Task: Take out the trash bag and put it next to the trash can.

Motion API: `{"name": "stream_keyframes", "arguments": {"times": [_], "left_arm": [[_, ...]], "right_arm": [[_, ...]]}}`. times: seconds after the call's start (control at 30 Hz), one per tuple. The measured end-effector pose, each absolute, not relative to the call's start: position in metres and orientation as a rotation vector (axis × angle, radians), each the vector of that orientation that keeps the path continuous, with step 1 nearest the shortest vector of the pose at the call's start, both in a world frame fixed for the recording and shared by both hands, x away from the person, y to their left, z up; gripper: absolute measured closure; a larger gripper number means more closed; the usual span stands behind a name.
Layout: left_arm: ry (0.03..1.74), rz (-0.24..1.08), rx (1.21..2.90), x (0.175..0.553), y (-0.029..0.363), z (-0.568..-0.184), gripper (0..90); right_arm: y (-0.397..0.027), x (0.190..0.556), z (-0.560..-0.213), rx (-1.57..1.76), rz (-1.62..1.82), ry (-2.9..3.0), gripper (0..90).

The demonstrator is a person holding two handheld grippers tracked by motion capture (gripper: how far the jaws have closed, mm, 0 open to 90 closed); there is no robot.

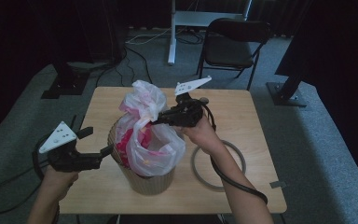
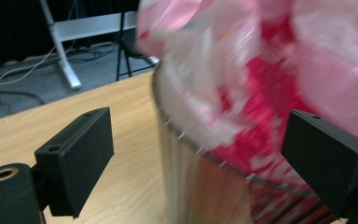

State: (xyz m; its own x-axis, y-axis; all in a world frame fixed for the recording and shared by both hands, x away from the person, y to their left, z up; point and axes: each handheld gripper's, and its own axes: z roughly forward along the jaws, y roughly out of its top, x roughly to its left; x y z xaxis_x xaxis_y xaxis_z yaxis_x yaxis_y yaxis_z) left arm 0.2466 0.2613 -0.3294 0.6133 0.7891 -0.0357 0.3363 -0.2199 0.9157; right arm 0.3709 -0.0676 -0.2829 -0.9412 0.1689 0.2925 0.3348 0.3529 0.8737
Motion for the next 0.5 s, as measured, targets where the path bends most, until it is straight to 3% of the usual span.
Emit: {"name": "stream_keyframes", "arguments": {"times": [0.1, 0.5], "left_arm": [[0.928, 0.506, 1.790, 0.246, 0.268, -0.338, 2.7], [0.986, 0.525, 1.803, 0.229, 0.282, -0.363, 2.3]], "right_arm": [[-0.068, 0.371, -0.280, -0.459, -1.647, -2.456, 89.9], [-0.069, 0.372, -0.271, -0.446, -1.671, -2.443, 89.9]]}}
